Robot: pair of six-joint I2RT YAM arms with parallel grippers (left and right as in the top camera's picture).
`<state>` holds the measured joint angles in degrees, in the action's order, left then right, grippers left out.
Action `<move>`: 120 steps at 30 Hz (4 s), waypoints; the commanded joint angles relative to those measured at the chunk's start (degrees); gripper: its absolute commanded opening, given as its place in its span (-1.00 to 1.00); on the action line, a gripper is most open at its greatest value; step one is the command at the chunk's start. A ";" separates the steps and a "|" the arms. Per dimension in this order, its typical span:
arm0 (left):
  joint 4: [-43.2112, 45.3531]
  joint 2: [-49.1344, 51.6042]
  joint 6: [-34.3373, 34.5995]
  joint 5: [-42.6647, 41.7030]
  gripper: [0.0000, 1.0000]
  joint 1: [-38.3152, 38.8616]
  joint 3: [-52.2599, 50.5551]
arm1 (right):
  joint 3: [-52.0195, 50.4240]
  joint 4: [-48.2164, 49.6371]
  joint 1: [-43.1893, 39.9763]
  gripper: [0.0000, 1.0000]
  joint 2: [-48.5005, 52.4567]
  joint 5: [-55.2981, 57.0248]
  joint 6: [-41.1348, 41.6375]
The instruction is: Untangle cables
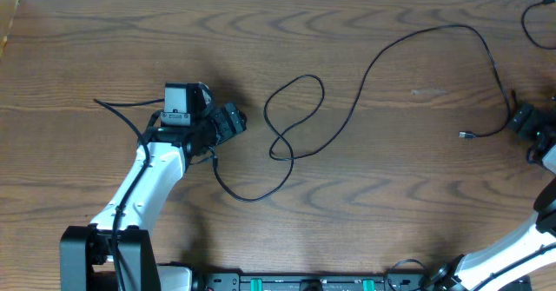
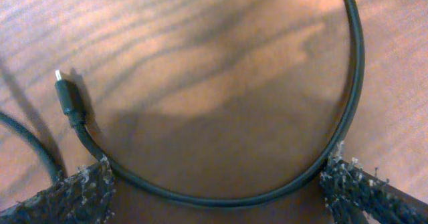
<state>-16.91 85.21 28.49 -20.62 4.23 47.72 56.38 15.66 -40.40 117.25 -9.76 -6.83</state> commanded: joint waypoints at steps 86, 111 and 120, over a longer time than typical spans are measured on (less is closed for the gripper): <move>-0.17 0.52 -0.39 0.79 0.82 0.13 1.25 | 34.84 -66.29 11.06 0.99 -6.23 -10.99 11.47; -0.17 0.52 -0.39 0.81 0.82 0.13 1.25 | 10.80 -58.27 15.69 0.36 -6.23 4.42 30.62; -0.17 0.52 -0.39 0.81 0.81 0.13 1.25 | 8.96 -54.82 15.69 0.41 -6.23 7.74 33.88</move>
<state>-16.91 85.21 28.47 -20.62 4.23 47.72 67.44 -39.62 -24.88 109.38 -3.33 25.52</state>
